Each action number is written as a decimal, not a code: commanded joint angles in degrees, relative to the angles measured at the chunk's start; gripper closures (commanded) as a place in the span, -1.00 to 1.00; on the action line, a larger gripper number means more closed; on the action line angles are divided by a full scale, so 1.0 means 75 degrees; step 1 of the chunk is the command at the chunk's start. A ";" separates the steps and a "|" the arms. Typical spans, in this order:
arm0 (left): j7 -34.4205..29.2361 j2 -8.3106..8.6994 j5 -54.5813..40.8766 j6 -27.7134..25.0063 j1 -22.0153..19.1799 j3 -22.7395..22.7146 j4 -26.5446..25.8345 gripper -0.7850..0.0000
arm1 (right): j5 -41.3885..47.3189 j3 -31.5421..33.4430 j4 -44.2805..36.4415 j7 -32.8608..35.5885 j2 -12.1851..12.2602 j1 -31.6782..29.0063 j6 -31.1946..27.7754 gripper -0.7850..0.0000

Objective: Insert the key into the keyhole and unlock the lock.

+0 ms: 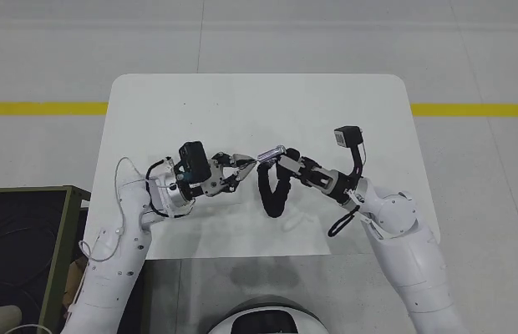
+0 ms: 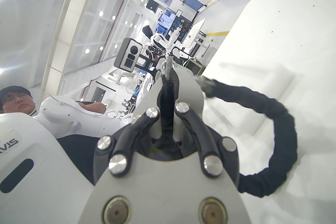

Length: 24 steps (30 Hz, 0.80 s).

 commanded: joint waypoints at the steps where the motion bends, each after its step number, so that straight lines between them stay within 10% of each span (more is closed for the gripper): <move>1: 0.1521 0.0048 0.1588 0.0808 -0.0004 0.0120 0.0210 1.00 | -0.0017 -0.0013 0.0004 -0.0038 0.0005 0.0005 0.0013 1.00; 4: 0.2862 0.0111 0.2661 0.1633 -0.0007 0.0328 0.0709 1.00 | -0.0191 -0.0048 0.0016 -0.0123 0.0015 0.0019 0.0082 1.00; 5: 0.3079 0.0111 0.2555 0.1695 -0.0051 0.0329 0.0888 -0.40 | -0.0297 -0.0043 0.0035 -0.0214 0.0017 0.0028 0.0121 1.00; 6: 0.3210 0.0105 0.2281 0.1572 -0.0069 0.0337 0.1056 -1.00 | -0.0454 -0.0031 0.0048 -0.0301 0.0022 0.0041 0.0153 1.00; 13: 0.2407 0.0114 -0.1330 -0.0057 -0.0044 -0.0556 0.1550 -1.00 | -0.1763 0.0219 0.0119 -0.1258 0.0060 0.0009 0.0568 1.00; 18: -0.0455 0.0218 -0.6953 -0.0779 0.0059 -0.0652 0.2176 -1.00 | -0.1417 0.0217 0.0641 -0.1514 0.0035 0.0107 0.1335 1.00; 24: -0.3694 0.0552 -1.1665 -0.0051 0.0415 -0.0905 0.1613 -1.00 | -0.0431 0.0074 0.1861 -0.1612 -0.0050 0.0535 0.1709 1.00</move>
